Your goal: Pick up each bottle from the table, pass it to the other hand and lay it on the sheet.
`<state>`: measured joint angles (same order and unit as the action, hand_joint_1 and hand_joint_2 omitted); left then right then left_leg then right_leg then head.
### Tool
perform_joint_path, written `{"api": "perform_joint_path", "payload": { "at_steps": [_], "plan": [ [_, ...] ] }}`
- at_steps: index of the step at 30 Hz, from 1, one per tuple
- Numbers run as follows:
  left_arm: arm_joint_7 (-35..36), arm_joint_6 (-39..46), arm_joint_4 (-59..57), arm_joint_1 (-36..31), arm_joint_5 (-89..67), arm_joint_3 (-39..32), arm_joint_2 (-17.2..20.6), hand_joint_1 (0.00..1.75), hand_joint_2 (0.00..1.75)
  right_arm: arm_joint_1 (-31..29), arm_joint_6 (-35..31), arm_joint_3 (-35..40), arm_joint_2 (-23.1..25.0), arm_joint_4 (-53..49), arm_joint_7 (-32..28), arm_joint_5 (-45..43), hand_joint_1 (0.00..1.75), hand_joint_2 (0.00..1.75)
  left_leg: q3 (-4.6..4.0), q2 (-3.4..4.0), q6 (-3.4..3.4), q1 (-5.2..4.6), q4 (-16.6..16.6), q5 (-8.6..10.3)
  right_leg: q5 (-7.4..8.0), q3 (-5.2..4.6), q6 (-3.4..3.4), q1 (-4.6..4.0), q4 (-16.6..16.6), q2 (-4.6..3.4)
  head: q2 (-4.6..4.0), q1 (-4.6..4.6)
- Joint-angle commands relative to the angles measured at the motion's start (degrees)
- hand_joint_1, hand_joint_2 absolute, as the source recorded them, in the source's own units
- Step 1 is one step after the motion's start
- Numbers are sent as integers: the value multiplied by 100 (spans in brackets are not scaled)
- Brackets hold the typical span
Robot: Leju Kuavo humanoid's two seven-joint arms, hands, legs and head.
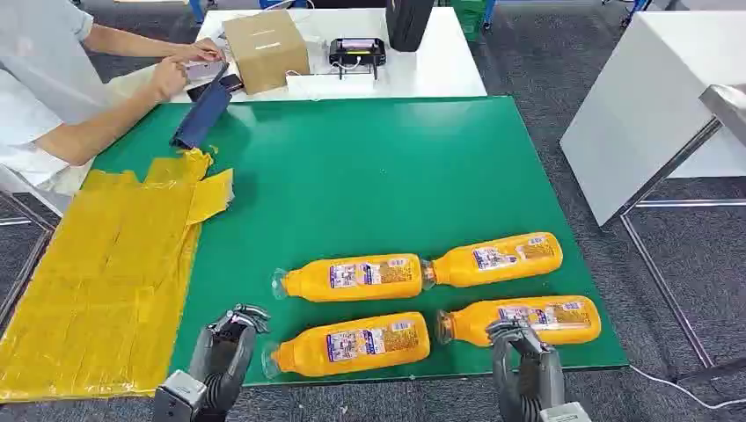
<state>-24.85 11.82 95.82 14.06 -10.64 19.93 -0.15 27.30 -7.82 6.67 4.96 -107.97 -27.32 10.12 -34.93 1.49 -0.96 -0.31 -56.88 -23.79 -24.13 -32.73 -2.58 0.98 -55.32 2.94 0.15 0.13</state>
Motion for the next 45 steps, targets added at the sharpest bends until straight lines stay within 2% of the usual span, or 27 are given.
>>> {"api": "perform_joint_path", "payload": {
  "at_steps": [1, 2, 4, 6, 7, 8, 10, 11, 12, 16, 17, 20, 23, 24, 26, 27, 31, 33, 41, 45],
  "plan": [
    [-404, 749, -492, -1004, 98, -621, -280, 175, 175, -2092, -914, 796, 424, 1045, -134, 222, 175, 175, 6, 17, 7, 8, 3, 2, 10, 0, 9, -6, 6, -37, 0, 0],
    [-373, 692, -527, -1118, 65, -709, -300, 175, 175, -2375, -1194, 980, 345, 1190, -39, 159, 175, 175, 14, 28, 12, 12, 1, 1, 14, 4, 15, -9, 5, -60, 0, 0],
    [-381, 633, -467, -1122, 78, -772, -325, 175, 175, -2448, -1308, 1046, 262, 1122, 9, 47, 175, 175, 14, 61, 17, 18, 4, 10, 35, 0, 22, -14, 7, -105, 0, 0],
    [-411, 628, -379, -1044, 38, -766, -328, 175, 175, -2353, -1338, 1083, 145, 903, -14, -68, 175, 175, 9, 51, 15, 18, 5, 14, 33, 2, 23, -16, 7, -92, 0, 0],
    [-409, 626, -362, -1024, 35, -757, -329, 175, 175, -2316, -1346, 1079, 121, 835, -21, -78, 175, 175, 0, 26, 12, 14, 4, 20, 25, -2, 17, -13, 5, -44, 0, 2],
    [-414, 634, -329, -1000, 31, -750, -330, 175, 175, -2284, -1369, 1085, 75, 740, -10, -68, 175, 175, 1, 26, 11, 14, 4, 32, 37, -6, 31, -12, 5, -43, 0, -4],
    [-423, 650, -310, -1009, 39, -759, -337, 175, 175, -2340, -1370, 1099, 36, 712, 6, -89, 133, 175, 26, -3, 12, 16, -4, 33, 16, -35, 23, -11, -2, -10, 0, 9],
    [-421, 678, -308, -1021, 84, -798, -362, 175, 175, -2396, -1341, 1127, 7, 714, 31, -105, 42, 175, 27, -5, 14, 20, -3, 30, 5, -27, 30, -12, 0, -18, 0, 0],
    [-409, 682, -316, -1035, 120, -816, -375, 155, 175, -2421, -1340, 1133, 3, 703, 29, -104, 12, 175, 16, -1, 8, 10, 4, 35, 17, -38, 13, -6, 3, -9, 0, 2],
    [-405, 685, -349, -1074, 131, -822, -375, 155, 175, -2449, -1350, 1142, 6, 680, 31, -102, 12, 175, 4, -2, 5, 13, 1, 35, 21, 15, 17, -8, 1, -19, 0, 0],
    [-383, 680, -379, -1083, 183, -831, -388, 0, 175, -2452, -1364, 1156, -2, 682, 31, -104, 0, 175, -7, -3, 3, 9, 4, 43, 25, 2, 13, -6, 0, -6, 0, 2],
    [-303, 715, -481, -1123, 318, -899, -407, 0, 175, -2667, -1357, 1337, -156, 814, 247, 226, 0, 175, -2, -3, 6, 11, 4, 39, 23, 7, 17, -7, 2, -14, 0, 0],
    [-308, 679, -527, -1178, 407, -938, -400, 0, 175, -3055, -1281, 1591, -367, 1291, 720, 874, 0, 175, -12, 6, 6, 9, 5, 41, 30, -5, 14, -7, 3, -15, 0, 2],
    [-309, 674, -527, -1188, 412, -944, -399, 0, 175, -3131, -1290, 1574, -351, 1426, 706, 863, 0, 175, 1, 14, 9, 13, 4, 37, 31, 6, 18, -9, 6, -38, 0, 0],
    [-309, 674, -527, -1188, 412, -944, -399, 0, 175, -3131, -1290, 1574, -351, 1426, 706, 863, 0, 175, -1, 3, 10, 16, 6, 38, 30, 7, 19, -12, 7, -29, 0, 0],
    [-286, 633, -524, -1198, 420, -946, -398, 0, 175, -3365, -1217, 1780, -548, 1752, 1323, 1688, 0, 175, -8, 0, 8, 13, 4, 40, 29, -1, 17, -10, 4, -18, 0, 2],
    [-134, 457, -604, -1308, 305, -927, -477, 0, 175, -4186, -1030, 2177, -706, 2712, 1934, 3099, 0, 175, 2, 13, 6, 14, 7, 40, 32, 9, 18, -9, 9, -37, 0, 2],
    [-107, 435, -683, -1381, 298, -919, -517, 0, 175, -4364, -983, 2258, -647, 2935, 1995, 3313, 0, 175, -12, 13, 2, 10, 5, 46, 39, -7, 11, -7, 4, -23, 0, 2],
    [-107, 434, -681, -1376, 297, -924, -512, 0, 175, -4325, -997, 2271, -650, 2890, 1998, 3331, 0, 175, 3, -8, 5, 12, 3, 39, 26, 14, 16, -8, 4, -19, 0, 0],
    [-27, 228, -801, -1555, 263, -834, -557, 0, 175, -4932, -571, 2921, -699, 3588, 2345, 4504, 0, 175, -7, -1, 4, 11, -2, 41, 29, 3, 14, -7, -1, -24, 0, 2]
  ]
}}
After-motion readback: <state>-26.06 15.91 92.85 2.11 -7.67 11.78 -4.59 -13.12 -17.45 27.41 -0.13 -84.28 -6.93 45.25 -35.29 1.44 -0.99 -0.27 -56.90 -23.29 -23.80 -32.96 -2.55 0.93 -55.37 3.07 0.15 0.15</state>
